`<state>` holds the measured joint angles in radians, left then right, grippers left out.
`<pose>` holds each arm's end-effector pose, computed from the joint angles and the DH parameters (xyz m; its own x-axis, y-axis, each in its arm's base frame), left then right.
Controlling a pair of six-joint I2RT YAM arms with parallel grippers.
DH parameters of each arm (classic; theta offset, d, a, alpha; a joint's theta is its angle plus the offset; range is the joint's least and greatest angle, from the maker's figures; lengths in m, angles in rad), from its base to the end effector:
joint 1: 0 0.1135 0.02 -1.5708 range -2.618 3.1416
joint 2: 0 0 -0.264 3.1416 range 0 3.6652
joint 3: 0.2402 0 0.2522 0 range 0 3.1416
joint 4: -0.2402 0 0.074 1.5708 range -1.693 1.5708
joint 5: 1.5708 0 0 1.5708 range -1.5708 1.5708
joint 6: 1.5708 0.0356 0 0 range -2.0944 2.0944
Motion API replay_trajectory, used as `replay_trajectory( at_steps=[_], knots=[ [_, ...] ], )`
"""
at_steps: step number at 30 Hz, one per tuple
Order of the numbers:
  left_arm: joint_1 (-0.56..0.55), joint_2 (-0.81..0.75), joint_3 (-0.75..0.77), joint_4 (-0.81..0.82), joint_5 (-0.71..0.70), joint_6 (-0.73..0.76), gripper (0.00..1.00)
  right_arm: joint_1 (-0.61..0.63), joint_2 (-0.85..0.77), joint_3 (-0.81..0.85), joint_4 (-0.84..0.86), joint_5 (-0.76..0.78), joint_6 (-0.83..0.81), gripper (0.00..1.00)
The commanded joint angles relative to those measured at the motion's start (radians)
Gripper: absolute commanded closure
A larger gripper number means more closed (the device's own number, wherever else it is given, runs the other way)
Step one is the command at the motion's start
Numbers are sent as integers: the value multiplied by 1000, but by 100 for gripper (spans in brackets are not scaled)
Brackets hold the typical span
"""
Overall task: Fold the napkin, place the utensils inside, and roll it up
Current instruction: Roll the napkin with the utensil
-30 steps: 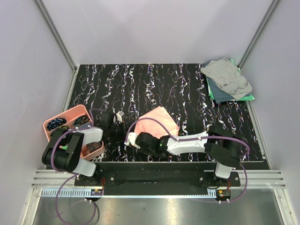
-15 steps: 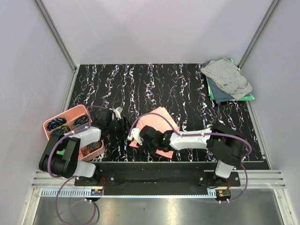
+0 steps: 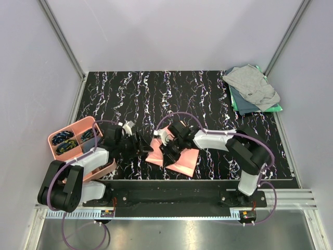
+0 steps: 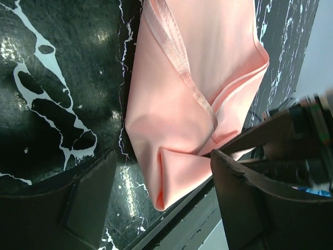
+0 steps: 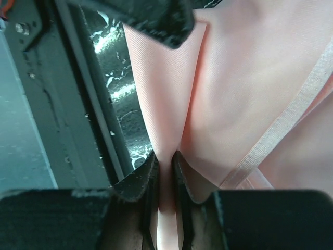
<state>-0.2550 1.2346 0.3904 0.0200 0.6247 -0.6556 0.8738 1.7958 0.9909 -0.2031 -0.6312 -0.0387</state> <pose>0.1983 -0.0732 0.1440 -0.9221 -0.2707 -0.2766 0.0339 0.6556 -0.7543 0.2065 0.2794 0.1490 -0.5107 -0.6587 -0.5525 -0.8415 0.2515 0.4781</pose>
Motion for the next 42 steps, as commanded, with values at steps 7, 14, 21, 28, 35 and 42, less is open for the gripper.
replay_trajectory(
  at_steps=[7,14,21,28,35,42],
  knots=[
    [-15,-4,-50,115,52,-30,25,-98,162,121,-19,-305,89,79],
    [-23,26,-59,138,62,-38,32,-127,223,163,-53,-343,99,79],
    [-35,72,-73,187,67,-56,55,-136,254,186,-81,-346,94,79],
    [-35,120,-67,207,72,-79,84,-137,246,193,-96,-334,92,77],
    [-35,140,-35,100,56,-67,100,-136,139,201,-168,-237,95,55],
    [-35,157,7,29,52,-47,100,-51,-84,152,-203,139,44,39]
  ],
)
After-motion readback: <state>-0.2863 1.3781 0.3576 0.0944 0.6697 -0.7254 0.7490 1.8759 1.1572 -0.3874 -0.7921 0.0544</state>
